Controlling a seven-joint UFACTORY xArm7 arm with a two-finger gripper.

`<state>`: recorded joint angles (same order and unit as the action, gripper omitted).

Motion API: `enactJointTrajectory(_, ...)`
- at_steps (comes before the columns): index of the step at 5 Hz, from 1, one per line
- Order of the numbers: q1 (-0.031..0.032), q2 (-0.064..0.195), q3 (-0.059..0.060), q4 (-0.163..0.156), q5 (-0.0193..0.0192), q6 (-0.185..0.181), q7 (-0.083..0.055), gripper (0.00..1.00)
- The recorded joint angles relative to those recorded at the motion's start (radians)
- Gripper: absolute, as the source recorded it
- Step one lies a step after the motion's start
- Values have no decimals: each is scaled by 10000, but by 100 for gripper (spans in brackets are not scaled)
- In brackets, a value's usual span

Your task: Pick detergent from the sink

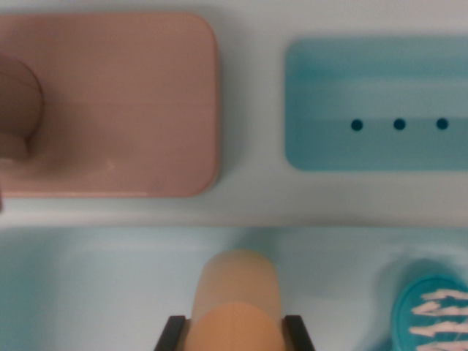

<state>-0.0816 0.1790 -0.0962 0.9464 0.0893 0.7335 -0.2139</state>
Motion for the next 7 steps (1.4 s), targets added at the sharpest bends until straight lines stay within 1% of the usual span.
enactJointTrajectory(1,1,-67,-2,152,-16,219,18,100)
enactJointTrajectory(2,1,-67,-2,152,-16,219,18,100)
enactJointTrajectory(3,2,-153,-5,347,-37,498,41,100)
enactJointTrajectory(4,2,-153,-5,347,-37,498,41,100)
enactJointTrajectory(5,4,-255,-8,577,-62,828,68,100)
enactJointTrajectory(6,4,-255,-8,577,-62,828,68,100)
enactJointTrajectory(7,6,-370,-12,837,-89,1203,98,100)
